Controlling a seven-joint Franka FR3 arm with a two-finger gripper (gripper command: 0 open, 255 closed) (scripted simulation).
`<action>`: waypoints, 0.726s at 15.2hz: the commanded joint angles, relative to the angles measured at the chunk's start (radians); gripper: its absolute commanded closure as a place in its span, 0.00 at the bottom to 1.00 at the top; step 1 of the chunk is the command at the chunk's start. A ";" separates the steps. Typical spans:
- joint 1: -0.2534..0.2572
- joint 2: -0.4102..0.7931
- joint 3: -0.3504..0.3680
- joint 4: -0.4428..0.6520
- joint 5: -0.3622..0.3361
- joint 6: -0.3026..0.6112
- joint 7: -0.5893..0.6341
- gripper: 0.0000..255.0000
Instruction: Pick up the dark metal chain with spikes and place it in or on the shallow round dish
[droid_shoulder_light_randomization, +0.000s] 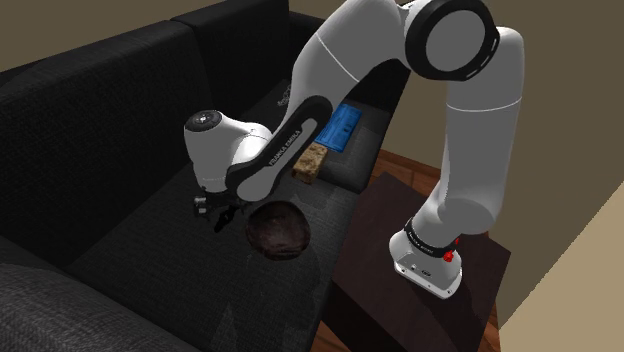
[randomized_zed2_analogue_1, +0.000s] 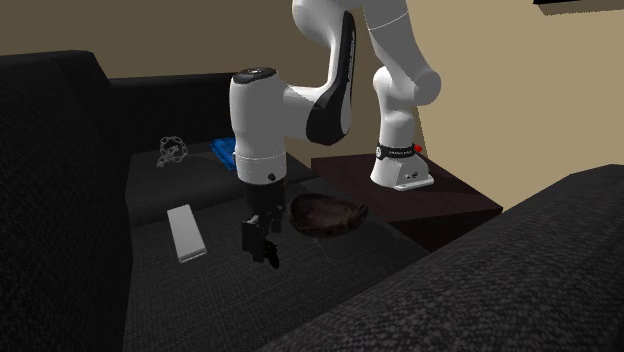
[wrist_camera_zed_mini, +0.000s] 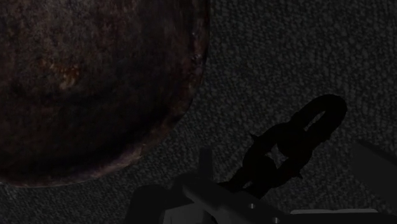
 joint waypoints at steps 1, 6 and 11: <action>0.006 0.009 -0.005 0.000 -0.008 0.008 0.007 0.00; 0.006 0.009 -0.005 0.000 -0.008 0.008 0.007 0.00; 0.006 0.009 -0.005 0.000 -0.008 0.008 0.007 1.00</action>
